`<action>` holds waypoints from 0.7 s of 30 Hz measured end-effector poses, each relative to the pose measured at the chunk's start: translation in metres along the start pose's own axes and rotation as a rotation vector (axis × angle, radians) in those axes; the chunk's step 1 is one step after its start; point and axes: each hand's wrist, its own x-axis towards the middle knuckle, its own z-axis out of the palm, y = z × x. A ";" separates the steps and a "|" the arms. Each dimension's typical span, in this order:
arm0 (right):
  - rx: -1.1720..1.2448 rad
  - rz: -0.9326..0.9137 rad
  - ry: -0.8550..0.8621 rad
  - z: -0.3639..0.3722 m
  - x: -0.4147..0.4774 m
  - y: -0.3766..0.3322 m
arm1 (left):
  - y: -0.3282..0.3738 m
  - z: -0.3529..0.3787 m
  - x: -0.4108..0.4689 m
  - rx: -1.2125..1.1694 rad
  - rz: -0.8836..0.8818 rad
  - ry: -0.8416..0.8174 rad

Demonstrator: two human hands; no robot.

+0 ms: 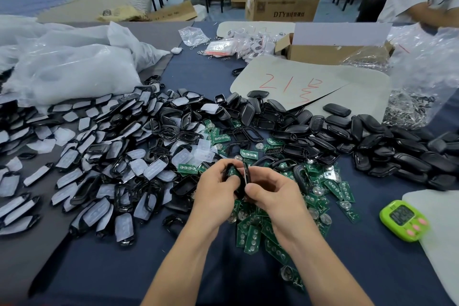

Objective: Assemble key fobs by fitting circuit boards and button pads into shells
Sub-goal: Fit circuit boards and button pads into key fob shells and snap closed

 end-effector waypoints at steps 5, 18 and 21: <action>-0.240 -0.112 0.040 0.001 -0.002 -0.002 | 0.004 0.001 -0.004 -0.077 -0.019 -0.086; -0.672 -0.233 0.143 0.010 -0.015 -0.017 | 0.004 -0.017 -0.006 -0.550 -0.088 -0.419; -0.682 -0.236 0.097 0.009 -0.014 -0.017 | 0.003 -0.019 -0.007 -0.532 -0.071 -0.434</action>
